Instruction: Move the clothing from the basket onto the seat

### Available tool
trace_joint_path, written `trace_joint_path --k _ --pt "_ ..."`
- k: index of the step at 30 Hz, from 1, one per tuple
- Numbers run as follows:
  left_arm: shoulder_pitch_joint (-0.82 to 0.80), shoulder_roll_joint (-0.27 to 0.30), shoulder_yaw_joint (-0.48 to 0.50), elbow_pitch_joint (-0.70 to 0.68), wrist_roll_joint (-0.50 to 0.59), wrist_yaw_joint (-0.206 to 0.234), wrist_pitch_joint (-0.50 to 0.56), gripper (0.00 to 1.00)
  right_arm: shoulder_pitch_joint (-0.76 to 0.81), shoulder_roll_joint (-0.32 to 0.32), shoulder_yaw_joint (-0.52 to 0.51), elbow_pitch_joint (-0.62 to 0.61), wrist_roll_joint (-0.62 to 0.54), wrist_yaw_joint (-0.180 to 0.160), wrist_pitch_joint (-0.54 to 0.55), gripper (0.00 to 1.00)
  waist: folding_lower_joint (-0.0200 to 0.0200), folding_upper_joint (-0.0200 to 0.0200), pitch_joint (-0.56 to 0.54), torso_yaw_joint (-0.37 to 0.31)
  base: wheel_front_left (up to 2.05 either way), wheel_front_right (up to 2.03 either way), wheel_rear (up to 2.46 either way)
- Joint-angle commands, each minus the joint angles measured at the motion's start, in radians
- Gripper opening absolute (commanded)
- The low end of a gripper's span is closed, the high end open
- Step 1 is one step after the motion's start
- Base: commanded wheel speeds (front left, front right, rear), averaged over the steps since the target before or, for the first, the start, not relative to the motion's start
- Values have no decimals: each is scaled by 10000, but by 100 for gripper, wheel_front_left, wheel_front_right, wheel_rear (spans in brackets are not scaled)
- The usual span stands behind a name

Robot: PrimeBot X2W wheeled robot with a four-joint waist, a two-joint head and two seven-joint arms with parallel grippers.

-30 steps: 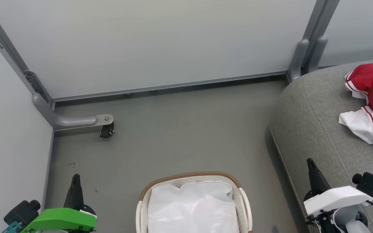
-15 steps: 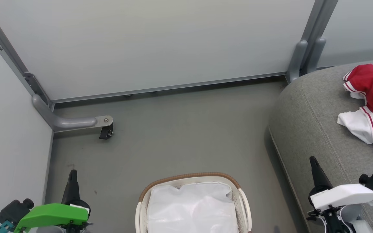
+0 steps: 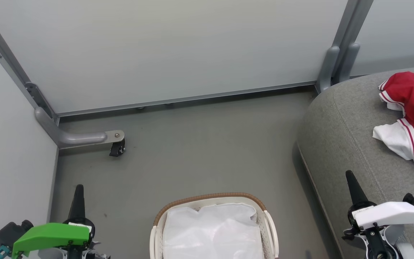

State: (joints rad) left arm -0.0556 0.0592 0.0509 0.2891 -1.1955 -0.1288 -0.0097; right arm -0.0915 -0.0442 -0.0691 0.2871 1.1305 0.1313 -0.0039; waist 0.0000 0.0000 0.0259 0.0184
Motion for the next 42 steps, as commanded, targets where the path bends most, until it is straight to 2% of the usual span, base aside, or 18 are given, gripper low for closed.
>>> trace_joint_path --k 1,42 --pt "-257 24 65 -142 -271 -20 72 0 -141 -60 -52 -124 290 -5 70 0 0 0 -6 -5 0 0 0" --pt "-527 -42 505 -406 -3380 -31 986 0 -211 -81 -383 -380 3865 -7 965 0 0 0 -170 -137 0 0 0"
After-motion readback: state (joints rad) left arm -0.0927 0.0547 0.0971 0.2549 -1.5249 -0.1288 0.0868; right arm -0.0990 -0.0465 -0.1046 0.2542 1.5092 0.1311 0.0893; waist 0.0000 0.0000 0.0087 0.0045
